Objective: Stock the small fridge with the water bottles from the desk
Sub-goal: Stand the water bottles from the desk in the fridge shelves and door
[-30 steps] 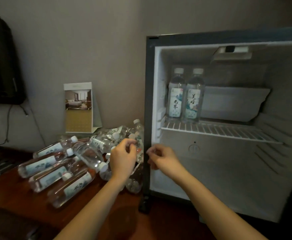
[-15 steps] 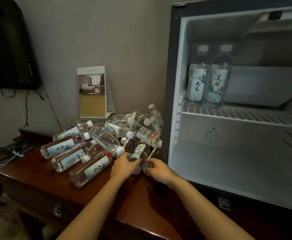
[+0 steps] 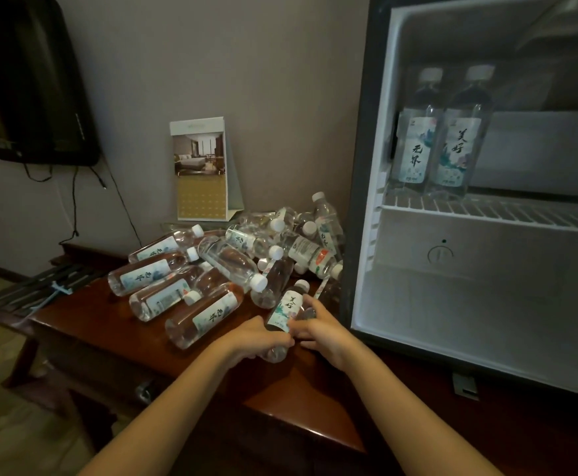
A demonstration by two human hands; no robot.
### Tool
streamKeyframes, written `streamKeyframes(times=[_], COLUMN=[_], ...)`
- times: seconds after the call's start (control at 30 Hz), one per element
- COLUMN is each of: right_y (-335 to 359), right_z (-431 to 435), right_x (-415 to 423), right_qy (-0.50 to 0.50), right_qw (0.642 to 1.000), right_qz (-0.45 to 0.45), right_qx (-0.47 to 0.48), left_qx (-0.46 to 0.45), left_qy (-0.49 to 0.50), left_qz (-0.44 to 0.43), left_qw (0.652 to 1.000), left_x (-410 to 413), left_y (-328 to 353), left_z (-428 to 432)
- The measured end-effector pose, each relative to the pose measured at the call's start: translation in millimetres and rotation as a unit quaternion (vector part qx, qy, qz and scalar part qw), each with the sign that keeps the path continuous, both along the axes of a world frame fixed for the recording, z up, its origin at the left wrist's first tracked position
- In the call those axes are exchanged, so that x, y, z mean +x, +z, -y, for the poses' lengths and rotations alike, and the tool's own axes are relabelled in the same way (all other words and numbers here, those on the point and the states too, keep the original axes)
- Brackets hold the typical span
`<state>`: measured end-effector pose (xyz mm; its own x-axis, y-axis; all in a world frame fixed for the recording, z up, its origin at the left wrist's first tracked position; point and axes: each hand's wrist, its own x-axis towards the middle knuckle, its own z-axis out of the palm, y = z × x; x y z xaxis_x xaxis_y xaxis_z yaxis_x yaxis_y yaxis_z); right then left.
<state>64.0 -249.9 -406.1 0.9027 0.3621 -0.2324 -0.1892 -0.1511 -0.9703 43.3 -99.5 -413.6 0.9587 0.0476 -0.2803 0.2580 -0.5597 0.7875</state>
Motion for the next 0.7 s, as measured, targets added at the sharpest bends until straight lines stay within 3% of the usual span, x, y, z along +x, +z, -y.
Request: streamKeyframes(times=[0.1, 0.37, 0.7], right_y=[-1, 13, 85], right_z=[1, 7, 52], right_x=[-7, -12, -30], right_qy=[0.011, 0.053, 0.033], right_qw=[0.998, 0.977, 0.958], right_qz=[0.001, 0.103, 0.272], right_qx=[0.062, 0.181, 0.086], left_qx=[-0.09, -0.181, -0.247], left_qy=[0.014, -0.008, -0.014], left_qz=[0.042, 0.189, 0.339], left_qw=[0.995, 0.965, 0.907], left_x=[-12, -37, -47], left_y=[-5, 10, 54], left_z=[0, 9, 67])
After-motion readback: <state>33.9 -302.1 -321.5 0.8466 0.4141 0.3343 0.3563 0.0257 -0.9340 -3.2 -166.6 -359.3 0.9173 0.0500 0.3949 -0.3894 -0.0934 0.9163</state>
